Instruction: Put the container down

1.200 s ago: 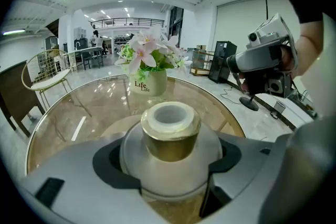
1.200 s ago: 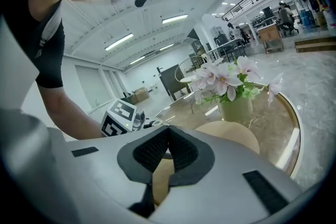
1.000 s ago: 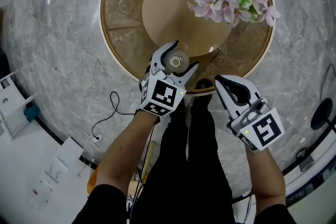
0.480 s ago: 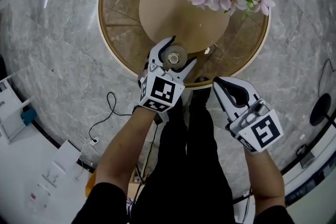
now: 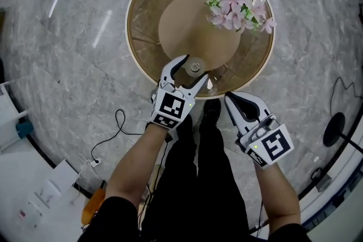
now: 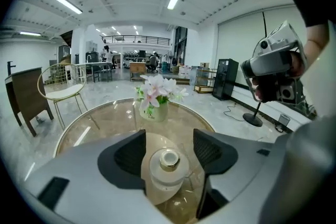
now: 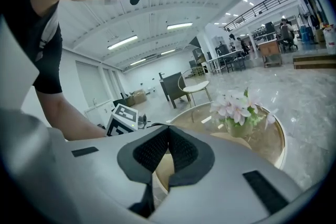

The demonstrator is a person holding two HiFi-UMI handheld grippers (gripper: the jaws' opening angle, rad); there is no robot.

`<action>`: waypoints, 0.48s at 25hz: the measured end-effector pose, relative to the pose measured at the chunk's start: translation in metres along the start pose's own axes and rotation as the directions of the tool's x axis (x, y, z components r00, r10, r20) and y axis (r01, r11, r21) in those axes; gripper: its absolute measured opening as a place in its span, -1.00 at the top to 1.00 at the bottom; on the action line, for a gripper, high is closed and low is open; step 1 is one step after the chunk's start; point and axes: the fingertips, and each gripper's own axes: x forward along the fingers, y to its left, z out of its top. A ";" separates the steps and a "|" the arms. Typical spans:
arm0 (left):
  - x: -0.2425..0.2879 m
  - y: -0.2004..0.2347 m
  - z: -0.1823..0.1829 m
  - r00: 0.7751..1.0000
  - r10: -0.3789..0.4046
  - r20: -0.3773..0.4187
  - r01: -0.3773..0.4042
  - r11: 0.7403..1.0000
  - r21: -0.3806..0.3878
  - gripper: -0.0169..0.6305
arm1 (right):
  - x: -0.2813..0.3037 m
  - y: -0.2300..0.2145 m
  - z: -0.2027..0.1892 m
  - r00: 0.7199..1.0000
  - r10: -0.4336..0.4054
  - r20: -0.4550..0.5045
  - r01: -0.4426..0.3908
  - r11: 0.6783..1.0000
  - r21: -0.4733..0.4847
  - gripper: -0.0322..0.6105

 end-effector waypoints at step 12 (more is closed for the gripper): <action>-0.169 -0.023 0.161 0.992 -0.031 0.126 0.025 0.998 0.049 0.84 | -0.073 0.104 0.126 0.992 -0.080 0.098 0.082 0.997 -0.014 0.85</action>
